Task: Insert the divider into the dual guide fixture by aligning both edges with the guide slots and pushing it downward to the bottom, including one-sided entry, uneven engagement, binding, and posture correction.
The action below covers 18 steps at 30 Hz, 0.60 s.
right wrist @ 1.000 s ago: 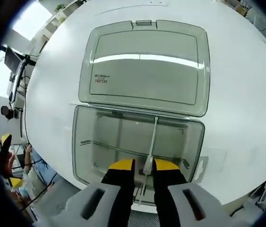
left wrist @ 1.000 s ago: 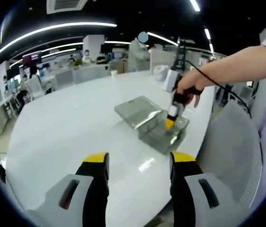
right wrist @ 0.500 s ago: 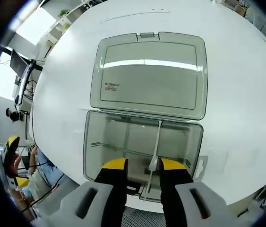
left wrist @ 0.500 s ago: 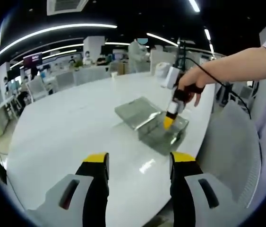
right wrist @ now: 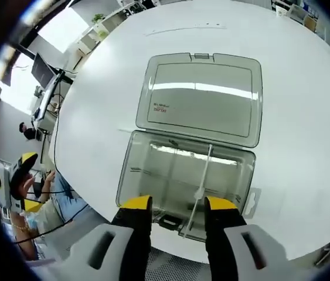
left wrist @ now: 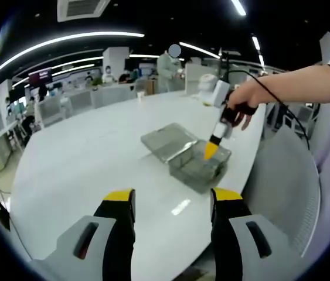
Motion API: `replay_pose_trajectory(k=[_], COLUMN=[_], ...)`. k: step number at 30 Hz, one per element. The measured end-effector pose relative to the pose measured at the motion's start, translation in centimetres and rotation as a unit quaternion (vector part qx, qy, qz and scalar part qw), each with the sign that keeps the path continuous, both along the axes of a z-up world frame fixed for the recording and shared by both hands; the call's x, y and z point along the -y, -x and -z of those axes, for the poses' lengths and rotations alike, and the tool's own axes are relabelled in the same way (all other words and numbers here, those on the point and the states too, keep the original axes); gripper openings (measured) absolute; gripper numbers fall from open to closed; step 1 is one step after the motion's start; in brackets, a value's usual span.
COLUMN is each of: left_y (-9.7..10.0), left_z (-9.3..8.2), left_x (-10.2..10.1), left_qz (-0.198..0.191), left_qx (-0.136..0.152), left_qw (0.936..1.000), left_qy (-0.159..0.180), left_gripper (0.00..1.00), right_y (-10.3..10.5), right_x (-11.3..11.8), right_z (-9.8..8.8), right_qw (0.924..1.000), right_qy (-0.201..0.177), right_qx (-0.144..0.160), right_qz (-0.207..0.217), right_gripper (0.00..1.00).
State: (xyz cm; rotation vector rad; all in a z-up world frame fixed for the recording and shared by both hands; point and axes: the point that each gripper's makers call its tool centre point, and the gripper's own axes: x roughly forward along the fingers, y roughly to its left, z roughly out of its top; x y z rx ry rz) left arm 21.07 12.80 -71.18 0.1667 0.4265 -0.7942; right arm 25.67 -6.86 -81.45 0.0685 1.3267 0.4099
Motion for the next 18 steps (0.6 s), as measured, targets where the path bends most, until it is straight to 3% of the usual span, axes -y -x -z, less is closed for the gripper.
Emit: replay_pose_trajectory(k=[8,18], left_y=[0.3,0.1], left_z=[-0.1,-0.4], left_x=[0.2,0.0], left_qz=[0.006,0.005], left_qx=[0.0,-0.004], left_qw=[1.0,1.0], left_qy=[-0.002,0.001], left_gripper=[0.5,0.5], right_y=[0.2,-0.3], right_x=[-0.5,-0.9], right_z=[-1.6,-3.9], right_qw=[0.9989,0.9901], right_qy=[-0.017,-0.042], right_qx=[0.035,0.111], right_qz=[-0.027,-0.075], right_gripper=[0.38,0.41])
